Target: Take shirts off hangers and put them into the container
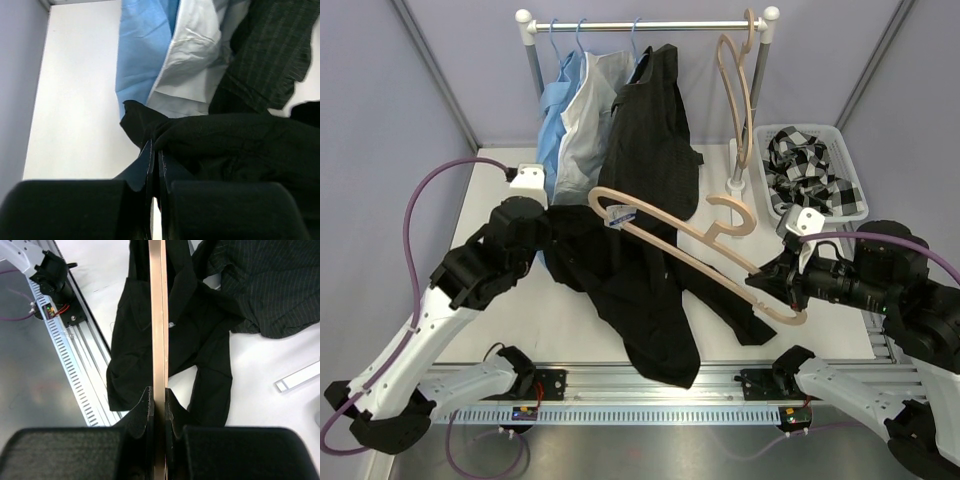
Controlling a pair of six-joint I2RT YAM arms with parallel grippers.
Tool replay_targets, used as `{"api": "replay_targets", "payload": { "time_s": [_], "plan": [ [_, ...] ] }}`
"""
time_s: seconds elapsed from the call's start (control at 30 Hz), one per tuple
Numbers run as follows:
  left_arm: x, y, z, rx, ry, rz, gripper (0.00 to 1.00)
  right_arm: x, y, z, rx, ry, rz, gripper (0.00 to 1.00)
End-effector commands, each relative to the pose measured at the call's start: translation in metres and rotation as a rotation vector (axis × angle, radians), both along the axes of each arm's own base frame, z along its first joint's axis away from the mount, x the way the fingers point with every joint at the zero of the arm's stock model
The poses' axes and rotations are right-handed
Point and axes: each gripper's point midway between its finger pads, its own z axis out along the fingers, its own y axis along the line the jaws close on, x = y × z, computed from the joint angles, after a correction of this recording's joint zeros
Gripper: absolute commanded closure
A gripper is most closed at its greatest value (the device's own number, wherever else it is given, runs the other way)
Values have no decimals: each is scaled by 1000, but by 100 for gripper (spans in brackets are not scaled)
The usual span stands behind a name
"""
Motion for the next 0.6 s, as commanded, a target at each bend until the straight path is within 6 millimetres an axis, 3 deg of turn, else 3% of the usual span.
{"api": "replay_targets", "payload": {
  "time_s": [0.0, 0.1, 0.13, 0.23, 0.27, 0.33, 0.37, 0.43, 0.47, 0.5, 0.53, 0.57],
  "plan": [
    [-12, -9, 8, -57, -18, -104, 100, 12, -3, 40, 115, -119, -81, 100],
    [-24, -6, -22, -47, 44, -117, 100, 16, -2, 77, 239, -206, -115, 100],
    [-27, -5, -40, -40, 85, -104, 100, 13, 1, 88, 279, -220, -97, 100],
    [-34, -10, -61, -76, 145, -112, 100, -5, 19, 114, 378, -244, 48, 100],
    [-35, -16, -60, -106, 152, -129, 100, -9, 27, 122, 409, -250, 98, 100],
    [-31, -24, -54, -130, 148, -143, 100, 1, 48, 109, 398, -142, 151, 100],
    [-29, -29, -41, -151, 125, -160, 100, 8, 62, 94, 366, -72, 187, 100],
    [-24, -34, -29, -156, 106, -178, 100, 4, 78, 78, 378, 55, 259, 100],
    [-24, -39, -22, -169, 98, -200, 100, 9, 88, 97, 465, 9, 285, 100],
    [-24, -43, -7, -196, 71, -221, 100, 12, 101, 76, 498, 157, 300, 100],
    [-24, -47, 2, -219, 56, -240, 100, -2, 108, 75, 522, 204, 417, 100],
    [-28, -55, 9, -249, 53, -285, 100, 3, 116, 81, 564, 199, 442, 100]
  ]
}}
